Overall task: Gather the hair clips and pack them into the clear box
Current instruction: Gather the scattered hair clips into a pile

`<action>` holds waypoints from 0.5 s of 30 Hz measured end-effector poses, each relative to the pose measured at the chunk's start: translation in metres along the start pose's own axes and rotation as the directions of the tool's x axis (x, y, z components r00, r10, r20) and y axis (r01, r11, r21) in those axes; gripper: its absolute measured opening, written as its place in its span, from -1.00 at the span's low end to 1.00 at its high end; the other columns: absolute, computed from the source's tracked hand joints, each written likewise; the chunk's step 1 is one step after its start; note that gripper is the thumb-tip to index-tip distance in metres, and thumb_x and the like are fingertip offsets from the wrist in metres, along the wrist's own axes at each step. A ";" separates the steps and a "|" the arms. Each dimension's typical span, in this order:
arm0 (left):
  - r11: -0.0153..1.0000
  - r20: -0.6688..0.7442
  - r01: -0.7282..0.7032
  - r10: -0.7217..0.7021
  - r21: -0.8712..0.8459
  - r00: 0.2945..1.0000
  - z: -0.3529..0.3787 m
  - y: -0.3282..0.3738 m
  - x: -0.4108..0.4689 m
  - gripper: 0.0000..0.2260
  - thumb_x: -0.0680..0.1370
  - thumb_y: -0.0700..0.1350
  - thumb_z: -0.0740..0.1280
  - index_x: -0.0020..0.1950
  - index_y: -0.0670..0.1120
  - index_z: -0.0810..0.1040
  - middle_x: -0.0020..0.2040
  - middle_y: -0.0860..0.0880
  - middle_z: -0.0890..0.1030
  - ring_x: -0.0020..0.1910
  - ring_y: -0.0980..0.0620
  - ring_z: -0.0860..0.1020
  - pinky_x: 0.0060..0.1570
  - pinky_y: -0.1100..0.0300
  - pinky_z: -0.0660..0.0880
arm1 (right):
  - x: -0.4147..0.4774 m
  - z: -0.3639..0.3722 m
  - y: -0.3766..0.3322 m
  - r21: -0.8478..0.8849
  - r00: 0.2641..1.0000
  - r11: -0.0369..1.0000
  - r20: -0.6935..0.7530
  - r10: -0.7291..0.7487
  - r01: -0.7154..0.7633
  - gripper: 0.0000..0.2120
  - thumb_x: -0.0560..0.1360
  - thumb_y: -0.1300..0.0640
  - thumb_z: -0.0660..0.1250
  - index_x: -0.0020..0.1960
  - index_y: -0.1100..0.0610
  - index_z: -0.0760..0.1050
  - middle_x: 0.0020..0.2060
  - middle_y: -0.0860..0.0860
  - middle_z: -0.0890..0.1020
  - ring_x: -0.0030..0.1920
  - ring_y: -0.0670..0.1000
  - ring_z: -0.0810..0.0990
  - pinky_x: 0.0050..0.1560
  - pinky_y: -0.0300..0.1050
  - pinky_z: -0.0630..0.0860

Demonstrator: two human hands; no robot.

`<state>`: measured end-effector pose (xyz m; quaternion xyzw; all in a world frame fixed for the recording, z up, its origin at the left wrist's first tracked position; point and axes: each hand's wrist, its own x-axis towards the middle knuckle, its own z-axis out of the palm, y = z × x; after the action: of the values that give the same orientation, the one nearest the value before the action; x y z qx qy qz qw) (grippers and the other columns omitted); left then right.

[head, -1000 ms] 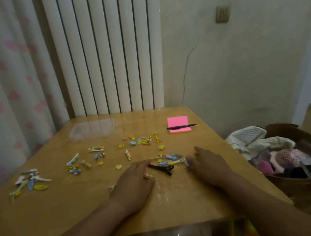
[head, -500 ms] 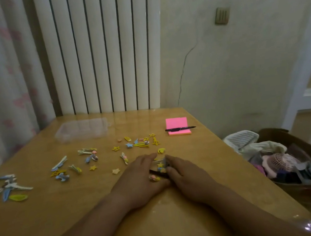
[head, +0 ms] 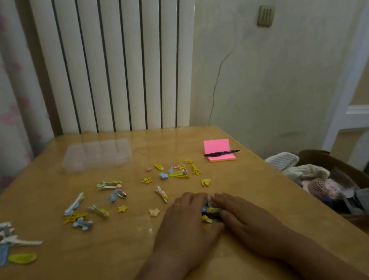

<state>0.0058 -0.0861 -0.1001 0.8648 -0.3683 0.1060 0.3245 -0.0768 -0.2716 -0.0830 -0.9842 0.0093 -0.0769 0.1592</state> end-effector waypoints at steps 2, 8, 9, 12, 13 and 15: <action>1.000 0.034 0.021 -0.022 0.020 0.999 -0.001 0.001 0.001 -0.29 0.45 0.37 0.30 0.57 0.16 0.34 0.46 0.14 0.41 0.47 0.10 0.37 0.50 0.10 0.32 | 0.002 -0.001 -0.004 0.054 1.000 0.998 0.010 0.017 -0.017 -0.52 0.76 -0.01 0.09 0.66 -0.08 0.19 0.57 -0.23 0.28 0.54 -0.32 0.13 0.48 -0.46 -0.05; 0.993 0.086 0.110 -0.114 0.047 0.990 -0.005 0.001 0.003 -0.14 0.38 0.22 0.23 0.69 0.07 0.17 0.59 0.02 0.33 0.59 0.00 0.28 0.58 0.01 0.22 | 0.018 0.002 -0.045 0.368 0.996 0.928 0.045 -0.078 0.056 -0.61 0.71 0.08 0.11 0.51 -0.08 0.40 0.39 -0.15 0.55 0.32 -0.17 0.51 0.38 -0.16 0.40; 0.992 0.091 0.115 -0.119 0.043 0.989 -0.006 0.002 0.002 -0.12 0.38 0.23 0.23 0.69 0.07 0.15 0.57 0.00 0.37 0.56 -0.02 0.32 0.56 0.01 0.26 | 0.018 0.003 -0.049 0.399 0.994 0.914 0.042 -0.099 0.074 -0.63 0.68 0.07 0.12 0.46 -0.06 0.43 0.34 -0.11 0.59 0.28 -0.16 0.54 0.35 -0.09 0.44; 0.989 0.079 0.148 -0.148 0.016 0.986 -0.007 0.004 0.002 -0.02 0.34 0.37 0.30 0.70 0.07 0.14 0.51 -0.06 0.46 0.49 -0.08 0.43 0.49 0.00 0.36 | 0.025 0.003 -0.034 0.461 0.995 0.882 -0.043 -0.092 0.101 -0.68 0.69 0.13 0.16 0.39 0.02 0.51 0.24 -0.10 0.61 0.19 -0.17 0.56 0.29 -0.13 0.45; 0.988 0.065 0.154 -0.155 0.019 0.986 -0.007 0.005 0.002 -0.03 0.37 0.39 0.38 0.70 0.07 0.15 0.51 -0.07 0.48 0.49 -0.09 0.43 0.48 0.00 0.37 | 0.031 0.001 -0.027 0.448 0.993 0.888 -0.098 -0.064 0.102 -0.69 0.70 0.13 0.16 0.37 0.05 0.54 0.22 -0.10 0.61 0.18 -0.16 0.55 0.31 -0.14 0.44; 0.985 0.050 0.156 -0.160 0.072 0.986 -0.005 0.006 0.002 -0.09 0.45 0.38 0.44 0.68 0.07 0.20 0.51 -0.07 0.47 0.50 -0.09 0.42 0.49 0.02 0.36 | 0.047 -0.005 -0.014 0.440 0.983 0.895 -0.186 0.008 0.076 -0.72 0.70 0.12 0.19 0.28 0.12 0.61 0.17 -0.02 0.65 0.17 -0.07 0.57 0.28 -0.08 0.46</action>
<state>0.0027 -0.0869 -0.0924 0.9045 -0.3035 0.0680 0.2917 -0.0312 -0.2617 -0.0673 -0.9104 -0.0113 -0.1696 0.3772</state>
